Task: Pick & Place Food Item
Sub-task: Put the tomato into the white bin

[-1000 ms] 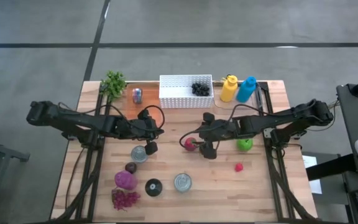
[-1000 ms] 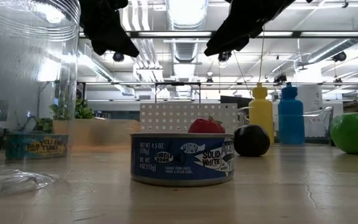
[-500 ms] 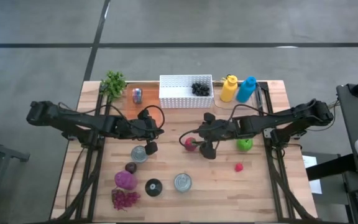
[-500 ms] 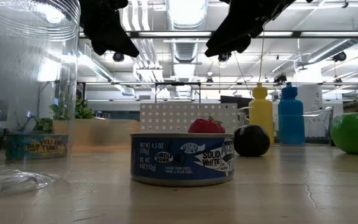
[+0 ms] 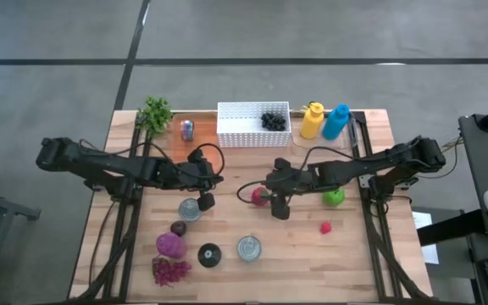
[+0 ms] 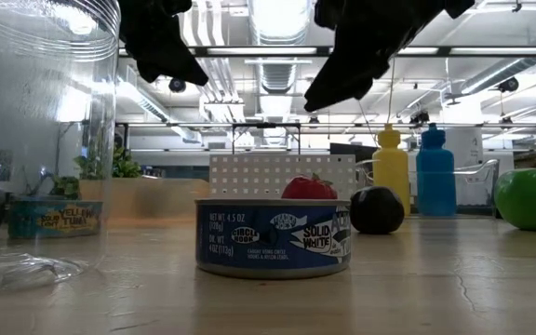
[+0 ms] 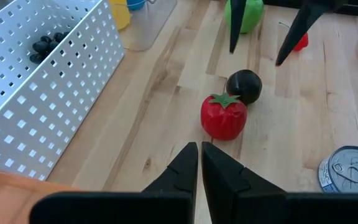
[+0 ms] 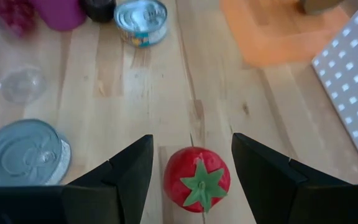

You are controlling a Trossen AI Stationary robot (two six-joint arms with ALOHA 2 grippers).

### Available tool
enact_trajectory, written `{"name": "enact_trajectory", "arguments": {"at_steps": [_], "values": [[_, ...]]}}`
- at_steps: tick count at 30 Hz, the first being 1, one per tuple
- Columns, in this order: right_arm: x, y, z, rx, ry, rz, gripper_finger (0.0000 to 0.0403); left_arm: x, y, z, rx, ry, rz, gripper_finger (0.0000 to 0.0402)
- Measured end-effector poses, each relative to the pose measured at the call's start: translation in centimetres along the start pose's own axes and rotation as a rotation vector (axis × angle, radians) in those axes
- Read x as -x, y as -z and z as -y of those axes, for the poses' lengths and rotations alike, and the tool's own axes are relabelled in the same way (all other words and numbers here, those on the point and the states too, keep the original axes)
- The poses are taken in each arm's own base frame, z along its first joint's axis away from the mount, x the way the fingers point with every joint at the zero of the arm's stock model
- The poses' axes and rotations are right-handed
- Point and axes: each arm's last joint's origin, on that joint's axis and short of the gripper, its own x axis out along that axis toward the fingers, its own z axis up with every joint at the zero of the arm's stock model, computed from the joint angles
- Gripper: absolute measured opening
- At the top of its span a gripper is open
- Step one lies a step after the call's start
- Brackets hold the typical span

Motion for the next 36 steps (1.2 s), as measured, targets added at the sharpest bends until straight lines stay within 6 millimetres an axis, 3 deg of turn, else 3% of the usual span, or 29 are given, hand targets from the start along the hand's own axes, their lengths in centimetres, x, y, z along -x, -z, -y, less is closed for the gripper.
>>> {"name": "enact_trajectory", "arguments": {"at_steps": [13,21,36], "values": [[-0.8,0.4,0.0,-0.017,0.014,-0.03,0.0217,0.0,0.0,0.0,0.0,0.001,0.0,0.0026],[-2.6,1.4,-0.1,-0.01,0.028,-0.085,0.0223,0.0,0.0,0.0,0.0,0.001,0.0,0.0026],[-4.0,2.2,0.1,0.01,0.039,-0.135,0.035,0.0,0.0,0.0,0.0,0.0,-0.001,0.0026]]}}
